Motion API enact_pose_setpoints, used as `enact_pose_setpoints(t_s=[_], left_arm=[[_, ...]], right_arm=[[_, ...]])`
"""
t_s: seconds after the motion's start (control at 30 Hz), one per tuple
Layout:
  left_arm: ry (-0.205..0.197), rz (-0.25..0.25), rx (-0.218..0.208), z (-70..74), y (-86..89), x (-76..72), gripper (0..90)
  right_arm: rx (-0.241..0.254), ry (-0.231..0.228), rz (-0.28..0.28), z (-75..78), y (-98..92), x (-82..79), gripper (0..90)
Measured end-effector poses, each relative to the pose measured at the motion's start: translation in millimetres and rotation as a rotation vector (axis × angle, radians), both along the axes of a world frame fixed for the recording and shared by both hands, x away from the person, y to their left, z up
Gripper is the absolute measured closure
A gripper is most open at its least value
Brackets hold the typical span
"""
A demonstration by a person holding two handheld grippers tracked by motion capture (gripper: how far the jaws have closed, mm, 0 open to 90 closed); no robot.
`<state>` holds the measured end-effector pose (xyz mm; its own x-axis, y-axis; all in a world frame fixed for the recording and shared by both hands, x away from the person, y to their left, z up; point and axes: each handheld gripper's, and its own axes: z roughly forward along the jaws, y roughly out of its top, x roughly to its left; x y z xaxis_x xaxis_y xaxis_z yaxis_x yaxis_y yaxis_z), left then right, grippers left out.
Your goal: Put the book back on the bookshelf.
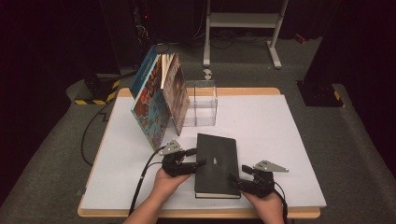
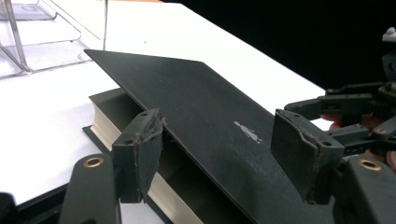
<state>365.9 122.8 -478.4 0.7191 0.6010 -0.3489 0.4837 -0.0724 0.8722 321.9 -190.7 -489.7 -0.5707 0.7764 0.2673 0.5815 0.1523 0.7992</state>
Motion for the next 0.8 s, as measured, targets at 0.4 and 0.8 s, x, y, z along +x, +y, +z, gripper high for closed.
enact_pose_setpoints(t_s=[0.4, 0.8], left_arm=[[0.011, 0.028, -0.004, -7.4, 0.3, -3.1, 36.0], [0.114, 0.049, 0.129, -26.4, -6.2, 1.8, 23.5]], right_arm=[[0.014, 0.005, 0.024, -1.7, 5.7, -1.0, 29.7], [-0.010, 0.027, 0.042, -5.8, 11.3, 1.1, 24.4]])
